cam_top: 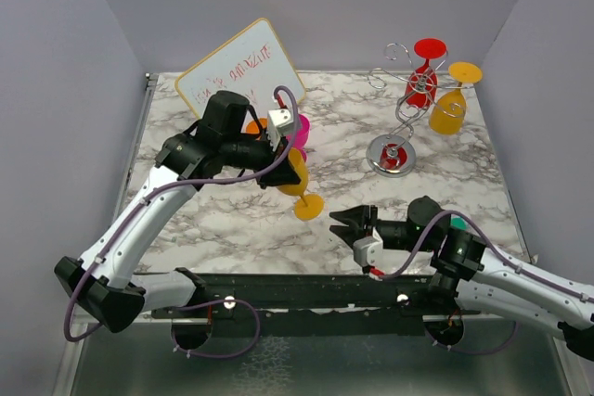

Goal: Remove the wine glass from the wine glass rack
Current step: Place the wine glass at the center of the board.

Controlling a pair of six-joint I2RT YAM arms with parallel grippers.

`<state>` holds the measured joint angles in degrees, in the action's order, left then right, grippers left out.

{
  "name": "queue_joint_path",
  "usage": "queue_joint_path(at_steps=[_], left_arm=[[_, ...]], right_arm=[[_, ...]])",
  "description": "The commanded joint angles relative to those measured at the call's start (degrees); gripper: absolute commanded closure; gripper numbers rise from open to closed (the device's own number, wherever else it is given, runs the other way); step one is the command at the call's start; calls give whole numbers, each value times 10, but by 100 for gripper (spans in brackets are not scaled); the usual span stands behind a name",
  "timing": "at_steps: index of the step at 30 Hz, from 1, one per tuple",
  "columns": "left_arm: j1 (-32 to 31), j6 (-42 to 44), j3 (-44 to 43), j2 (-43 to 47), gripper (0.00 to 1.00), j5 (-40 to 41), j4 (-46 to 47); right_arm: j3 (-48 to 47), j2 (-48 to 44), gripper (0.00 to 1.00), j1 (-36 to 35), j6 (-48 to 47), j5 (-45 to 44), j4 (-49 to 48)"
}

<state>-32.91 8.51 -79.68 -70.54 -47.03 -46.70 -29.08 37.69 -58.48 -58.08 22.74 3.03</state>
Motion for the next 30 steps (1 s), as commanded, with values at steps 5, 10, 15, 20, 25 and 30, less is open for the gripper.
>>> queue_joint_path(at_steps=[5, 10, 15, 20, 25, 30], left_arm=[[-2, -62, 54, 34, 100, 189, -3], [-6, -112, 142, 61, 100, 256, 38], [-16, -157, 195, 94, 100, 328, 81], [-20, -182, 210, 110, 100, 445, 94], [-20, -181, 222, 107, 100, 505, 91], [-20, -152, 215, 93, 100, 516, 62]], right_arm=[[7, -28, 53, -1, 252, -98, -135], [18, -31, 43, 0, 476, -323, -143], [-10, -17, 38, -1, 692, -493, -25], [-54, -9, 34, -1, 822, -516, 82], [-77, 2, 34, -1, 821, -477, 111], [-131, 20, 18, -1, 878, -608, 272]])
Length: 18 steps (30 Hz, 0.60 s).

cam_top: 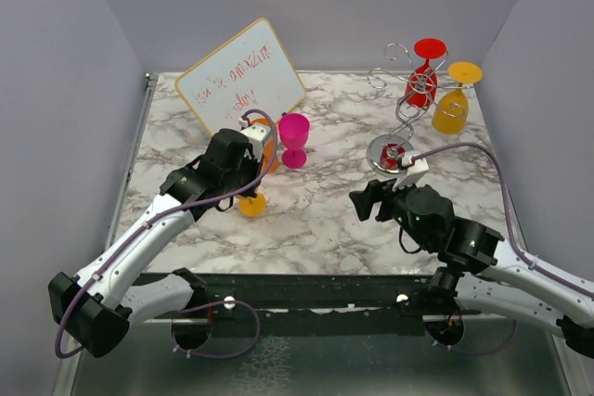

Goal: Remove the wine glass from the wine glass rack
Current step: Place the wine glass at the center of the board.

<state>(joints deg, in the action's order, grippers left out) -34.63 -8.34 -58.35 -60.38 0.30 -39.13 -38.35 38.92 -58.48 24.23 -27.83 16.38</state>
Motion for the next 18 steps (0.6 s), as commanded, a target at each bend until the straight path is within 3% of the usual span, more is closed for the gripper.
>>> queue_joint_path(at_steps=[1, 10, 18], left_arm=[[-3, 16, 5, -11, 100, 48, -14], [-2, -9, 6, -53, 100, 119, -5], [-2, -1, 30, -44, 98, 115, 15]], right_arm=[[-40, 6, 17, -1, 56, -102, 149], [-48, 72, 16, -1, 123, -118, 205], [-93, 96, 15, 4, 76, -114, 192]])
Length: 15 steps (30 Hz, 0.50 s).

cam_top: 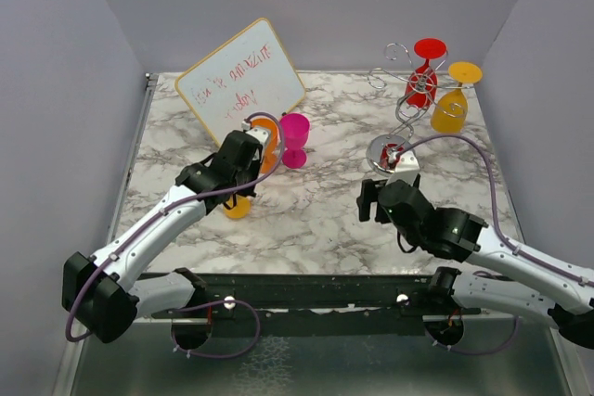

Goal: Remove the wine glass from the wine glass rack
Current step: Place the wine glass at the center of the board.

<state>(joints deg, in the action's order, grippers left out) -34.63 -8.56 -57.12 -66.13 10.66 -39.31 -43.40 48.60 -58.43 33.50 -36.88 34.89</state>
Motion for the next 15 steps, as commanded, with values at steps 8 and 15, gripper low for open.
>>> queue_joint_path(at_steps=[8, 15], left_arm=[[4, 11, 19, 16, 91, 14, 40], [9, 6, 21, 25, 59, 8, 35]], right_arm=[[-98, 3, 15, 4, -60, 6, 6], [-210, 43, 15, 5, -80, -6, 72]])
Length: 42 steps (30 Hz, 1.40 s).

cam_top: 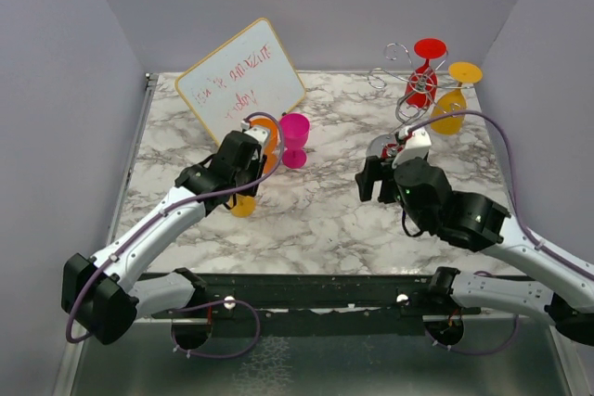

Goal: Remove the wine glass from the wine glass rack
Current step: Place the wine glass at the center of the board, then adjust the wine rack at the center of the board.

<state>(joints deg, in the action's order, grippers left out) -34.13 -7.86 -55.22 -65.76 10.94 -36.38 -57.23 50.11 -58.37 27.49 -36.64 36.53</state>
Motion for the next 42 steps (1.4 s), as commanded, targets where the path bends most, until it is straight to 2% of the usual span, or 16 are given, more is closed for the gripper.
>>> queue_joint_path(at_steps=[1, 3, 8, 13, 17, 20, 26, 29, 33, 36, 39, 42], left_arm=[[4, -4, 3, 26, 55, 5, 5], [4, -9, 5, 35, 46, 4, 1], [4, -15, -5, 54, 32, -7, -14], [4, -17, -26, 69, 23, -20, -24], [4, -21, -43, 75, 20, -31, -31], [4, -24, -49, 80, 20, -36, -35], [4, -23, -60, 88, 18, -41, -46], [4, -22, -66, 88, 16, -45, -51], [4, -24, -77, 90, 7, -51, -51], [4, -26, -81, 94, 2, -52, -52], [4, -25, -82, 99, 1, -53, -53], [4, -23, -82, 103, 1, -52, -59]], right_arm=[[-96, 44, 15, 4, -20, -11, 75], [-135, 69, 14, 6, -22, -17, 112], [-214, 114, 12, 22, -25, -9, 177], [-239, 115, 11, 26, -99, -14, 124], [-279, 141, 11, 57, -147, -51, 117], [-317, 157, 11, 115, -175, -19, 112], [-379, 172, 11, 170, -229, -10, 96], [-402, 182, 9, 228, -250, -9, 96], [-415, 211, 7, 382, -256, 152, 109], [-407, 226, 6, 443, -238, 229, 106], [-401, 245, 6, 505, -218, 328, 104], [-389, 251, 6, 536, -213, 387, 94]])
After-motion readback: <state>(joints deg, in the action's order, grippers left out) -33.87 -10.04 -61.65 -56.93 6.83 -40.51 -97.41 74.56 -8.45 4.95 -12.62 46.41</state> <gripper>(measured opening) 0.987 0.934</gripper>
